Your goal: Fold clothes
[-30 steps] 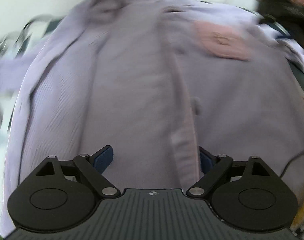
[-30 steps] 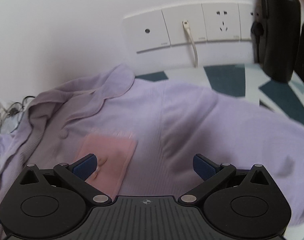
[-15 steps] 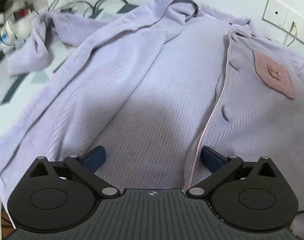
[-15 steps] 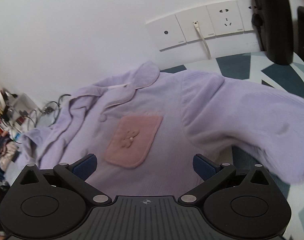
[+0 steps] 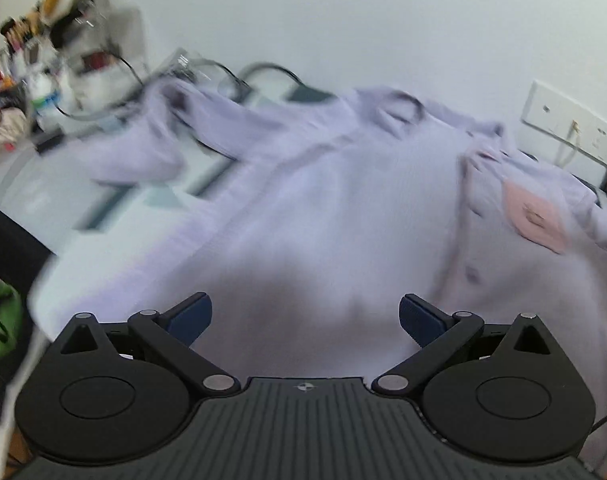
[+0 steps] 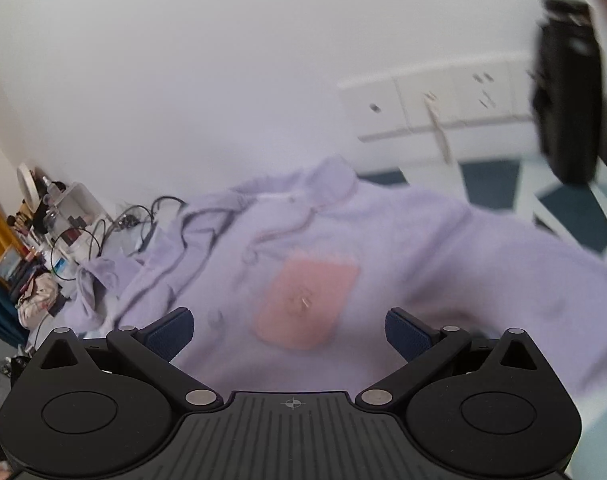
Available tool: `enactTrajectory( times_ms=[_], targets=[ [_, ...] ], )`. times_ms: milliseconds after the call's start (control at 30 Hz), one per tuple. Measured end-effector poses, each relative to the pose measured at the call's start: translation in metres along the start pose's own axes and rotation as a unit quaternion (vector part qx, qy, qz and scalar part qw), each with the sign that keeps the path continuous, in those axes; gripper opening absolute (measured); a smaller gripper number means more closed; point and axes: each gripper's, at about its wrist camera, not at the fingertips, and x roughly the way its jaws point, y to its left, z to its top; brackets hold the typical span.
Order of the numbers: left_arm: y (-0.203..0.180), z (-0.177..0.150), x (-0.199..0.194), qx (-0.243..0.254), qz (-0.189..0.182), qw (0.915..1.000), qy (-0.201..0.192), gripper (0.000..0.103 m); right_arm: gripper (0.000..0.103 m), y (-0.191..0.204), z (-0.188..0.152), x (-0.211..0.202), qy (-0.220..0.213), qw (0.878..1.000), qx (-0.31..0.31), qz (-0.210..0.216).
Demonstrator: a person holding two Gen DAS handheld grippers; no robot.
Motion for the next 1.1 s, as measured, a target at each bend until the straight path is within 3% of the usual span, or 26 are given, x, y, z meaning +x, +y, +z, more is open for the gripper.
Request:
enactTrajectory(
  times_ms=[133, 233, 333, 533, 600, 667, 700, 733, 767, 800, 867, 900, 1100],
  targets=[
    [0.066, 0.013, 0.016, -0.007, 0.004, 1.0, 0.001, 0.102, 0.102, 0.048, 0.035, 0.055, 0.005, 0.999, 0.019, 0.027],
    [0.101, 0.016, 0.04, -0.009, -0.02, 0.9996, 0.018, 0.102, 0.102, 0.099, 0.056, 0.133, 0.037, 0.998, 0.044, 0.032],
    [0.119, 0.016, 0.06, 0.023, -0.057, 0.9976, 0.032, 0.102, 0.098, 0.155, 0.073, 0.218, 0.072, 0.996, 0.045, 0.026],
    [0.119, 0.01, 0.086, 0.134, -0.111, 0.9836, 0.046, 0.102, 0.082, 0.265, 0.067, 0.372, 0.149, 0.984, -0.046, -0.084],
    [0.122, 0.012, 0.093, 0.134, -0.134, 0.9808, 0.045, 0.102, 0.083, 0.289, 0.059, 0.405, 0.163, 0.975, -0.073, -0.129],
    [0.128, 0.015, 0.101, 0.107, -0.159, 0.9799, 0.055, 0.099, 0.082, 0.301, 0.048, 0.43, 0.187, 0.959, -0.104, -0.186],
    [0.13, 0.016, 0.103, 0.094, -0.169, 0.9793, 0.059, 0.096, 0.081, 0.302, 0.043, 0.438, 0.194, 0.952, -0.111, -0.207],
    [0.131, 0.016, 0.103, 0.085, -0.178, 0.9787, 0.059, 0.084, 0.07, 0.301, 0.041, 0.441, 0.198, 0.949, -0.112, -0.217],
    [0.132, 0.017, 0.102, 0.078, -0.19, 0.9768, 0.061, 0.06, 0.056, 0.299, 0.039, 0.443, 0.2, 0.947, -0.113, -0.226],
    [0.133, 0.02, 0.101, 0.07, -0.206, 0.9738, 0.068, 0.051, 0.034, 0.295, 0.04, 0.44, 0.2, 0.948, -0.109, -0.221],
    [0.136, 0.024, 0.095, 0.057, -0.206, 0.9739, 0.077, 0.025, 0.025, 0.285, 0.046, 0.428, 0.198, 0.955, -0.095, -0.201],
    [0.137, 0.026, 0.091, 0.052, -0.202, 0.9749, 0.079, 0.017, 0.019, 0.28, 0.05, 0.42, 0.196, 0.959, -0.087, -0.186],
    [0.147, 0.043, 0.066, 0.013, -0.199, 0.9774, 0.071, 0.014, 0.016, 0.241, 0.075, 0.361, 0.181, 0.979, -0.017, -0.091]
  ],
)
